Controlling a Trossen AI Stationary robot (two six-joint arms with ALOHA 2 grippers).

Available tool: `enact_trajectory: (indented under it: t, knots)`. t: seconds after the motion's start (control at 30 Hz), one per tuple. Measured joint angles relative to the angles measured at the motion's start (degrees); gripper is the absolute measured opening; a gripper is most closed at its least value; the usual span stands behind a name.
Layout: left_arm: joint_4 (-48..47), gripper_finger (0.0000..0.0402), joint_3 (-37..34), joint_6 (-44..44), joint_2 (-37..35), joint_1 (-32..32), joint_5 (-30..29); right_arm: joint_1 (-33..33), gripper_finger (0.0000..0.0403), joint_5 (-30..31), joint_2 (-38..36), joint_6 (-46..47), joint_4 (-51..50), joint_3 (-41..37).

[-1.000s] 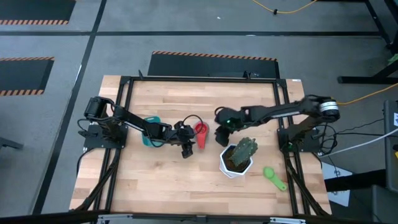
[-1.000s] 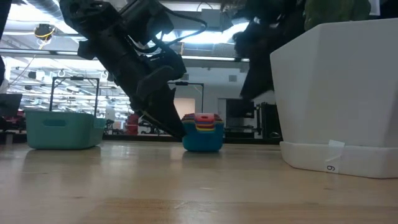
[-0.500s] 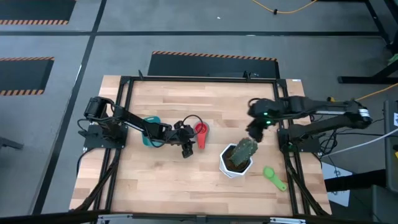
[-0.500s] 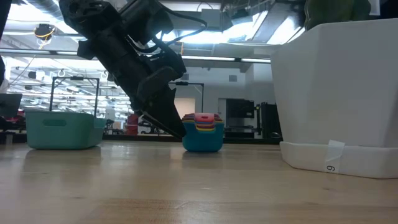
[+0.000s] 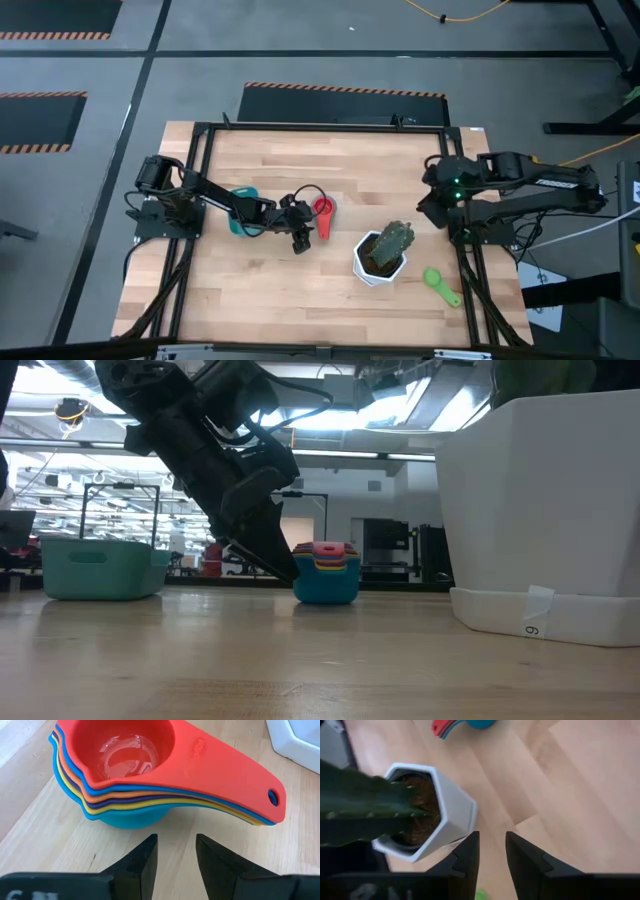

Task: Nest measuring cups in basket
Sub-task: Stack the green measuring cup on top of the red measuring cup

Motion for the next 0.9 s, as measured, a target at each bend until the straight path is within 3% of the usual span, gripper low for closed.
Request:
enact_trajectory:
  t: [0.17, 0.4, 0.53, 0.6, 0.9]
  knots:
    - [0.0, 0.0128, 0.0, 0.02, 0.0, 0.0, 0.0, 0.02, 0.011, -3.43, 0.06, 2.1, 0.07, 0.0]
    - [-0.01, 0.0128, 0.0, 0.02, 0.0, 0.0, 0.0, 0.02, 0.0165, -5.03, 0.06, 2.38, 0.05, 0.01]
    - [-0.02, 0.0128, 0.0, 0.0, 0.0, -0.02, 0.0, -0.01, 0.0192, 3.77, 0.21, 8.27, -0.23, 0.02]
    - [-0.02, 0.0128, 0.0, 0.0, 0.0, -0.02, 0.0, -0.08, 0.0195, 4.66, 0.22, 8.16, -0.23, 0.02]
    - [-0.02, 0.0128, 0.0, 0.02, 0.0, -0.04, 0.0, -0.02, 0.0196, -4.25, 0.21, 7.0, -0.08, 0.02]
